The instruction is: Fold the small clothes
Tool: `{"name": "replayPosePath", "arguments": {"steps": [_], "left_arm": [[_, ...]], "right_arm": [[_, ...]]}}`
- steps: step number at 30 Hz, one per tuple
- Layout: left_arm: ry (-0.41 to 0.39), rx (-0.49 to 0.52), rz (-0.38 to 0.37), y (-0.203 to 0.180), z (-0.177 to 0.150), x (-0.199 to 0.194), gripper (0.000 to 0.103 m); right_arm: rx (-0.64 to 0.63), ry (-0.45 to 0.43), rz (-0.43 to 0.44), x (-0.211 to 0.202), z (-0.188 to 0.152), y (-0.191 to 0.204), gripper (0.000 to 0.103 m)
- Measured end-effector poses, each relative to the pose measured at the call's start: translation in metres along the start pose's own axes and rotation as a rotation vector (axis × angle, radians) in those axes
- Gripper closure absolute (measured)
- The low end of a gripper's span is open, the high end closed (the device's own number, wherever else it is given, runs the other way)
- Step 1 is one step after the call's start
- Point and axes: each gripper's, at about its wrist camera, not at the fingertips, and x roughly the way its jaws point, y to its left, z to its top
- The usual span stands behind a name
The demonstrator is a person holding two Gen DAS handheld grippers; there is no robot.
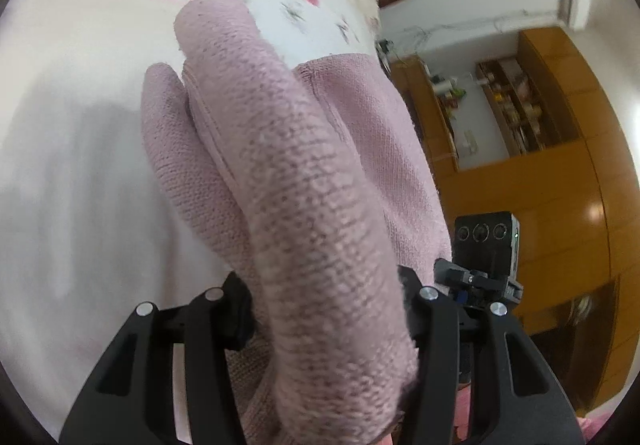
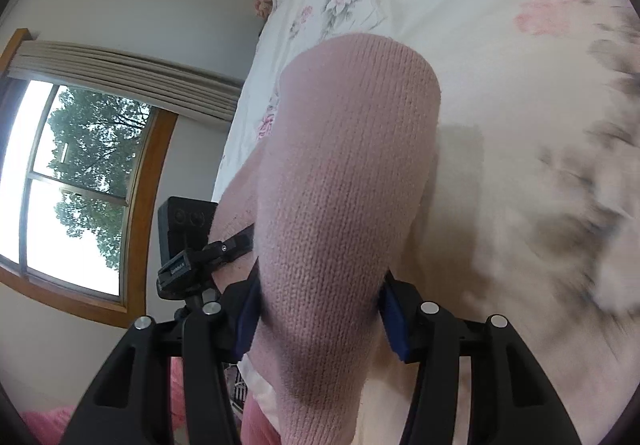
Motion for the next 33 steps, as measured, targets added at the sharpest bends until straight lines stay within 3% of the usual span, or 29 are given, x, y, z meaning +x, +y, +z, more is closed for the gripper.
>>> {"name": "replayPosePath", "arguments": {"steps": [7, 14, 20, 24, 27, 33], "left_arm": [[0.053, 0.046, 0.040, -0.038, -0.046, 0.049, 0.053], [0.117, -0.012, 0.142, -0.004, -0.087, 0.100, 0.052], [0.116, -0.035, 0.170, 0.009, -0.085, 0.111, 0.039], [0.126, -0.046, 0.229, 0.004, -0.076, 0.098, 0.036], [0.090, 0.009, 0.305, -0.013, -0.086, 0.075, 0.036], [0.046, 0.248, 0.408, -0.068, -0.131, 0.053, 0.034]], "right_arm": [[0.017, -0.019, -0.031, -0.057, -0.050, -0.026, 0.050], [0.102, 0.033, -0.131, -0.049, -0.086, -0.092, 0.050], [0.122, -0.005, -0.120, -0.041, -0.103, -0.113, 0.045], [0.089, 0.001, -0.179, -0.045, -0.110, -0.102, 0.032], [0.066, 0.017, -0.193, -0.051, -0.127, -0.095, 0.029], [0.081, 0.039, -0.186, -0.062, -0.178, -0.105, 0.029]]}}
